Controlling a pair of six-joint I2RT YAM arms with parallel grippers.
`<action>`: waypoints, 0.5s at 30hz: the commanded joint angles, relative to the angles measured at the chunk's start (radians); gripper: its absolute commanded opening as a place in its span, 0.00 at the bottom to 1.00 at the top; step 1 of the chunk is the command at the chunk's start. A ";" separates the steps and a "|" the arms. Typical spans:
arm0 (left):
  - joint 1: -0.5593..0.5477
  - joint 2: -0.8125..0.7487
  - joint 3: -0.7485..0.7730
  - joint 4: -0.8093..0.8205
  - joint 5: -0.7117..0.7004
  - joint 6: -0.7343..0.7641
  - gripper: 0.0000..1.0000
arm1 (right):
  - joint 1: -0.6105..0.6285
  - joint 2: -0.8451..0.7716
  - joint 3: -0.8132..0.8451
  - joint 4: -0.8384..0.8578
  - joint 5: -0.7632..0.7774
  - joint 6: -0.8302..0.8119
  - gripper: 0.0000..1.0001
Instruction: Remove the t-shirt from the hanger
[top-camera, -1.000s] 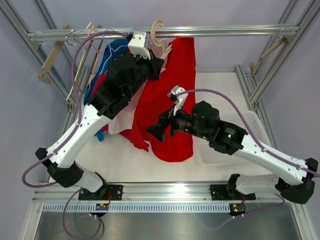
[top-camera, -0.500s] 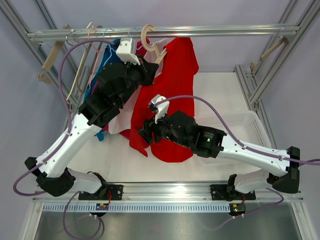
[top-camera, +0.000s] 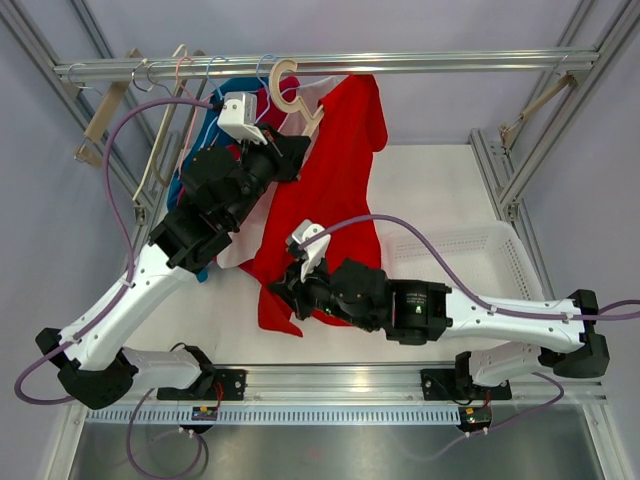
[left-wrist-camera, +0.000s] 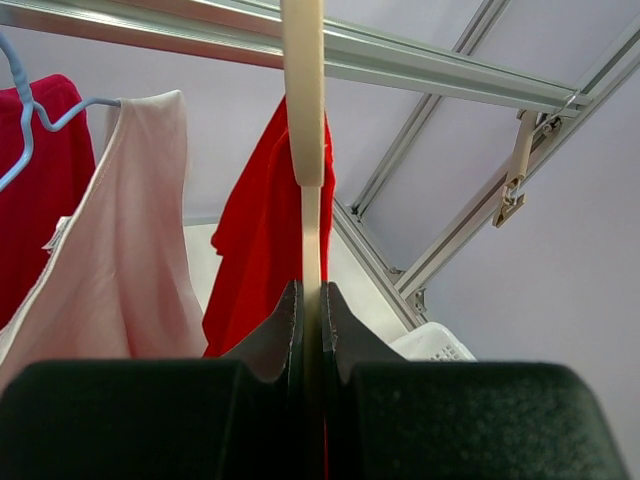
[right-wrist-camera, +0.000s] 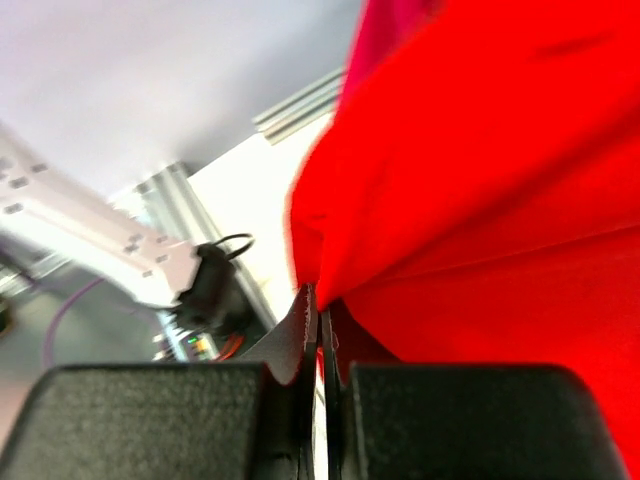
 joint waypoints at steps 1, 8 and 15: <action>-0.001 -0.052 0.014 0.345 -0.084 -0.014 0.00 | 0.081 -0.003 -0.006 0.015 -0.025 0.055 0.00; 0.001 -0.020 0.096 0.383 -0.102 -0.013 0.00 | 0.128 0.070 -0.104 0.036 -0.072 0.201 0.00; 0.001 -0.006 0.253 0.332 -0.067 -0.025 0.00 | 0.129 0.096 -0.162 -0.033 0.009 0.241 0.00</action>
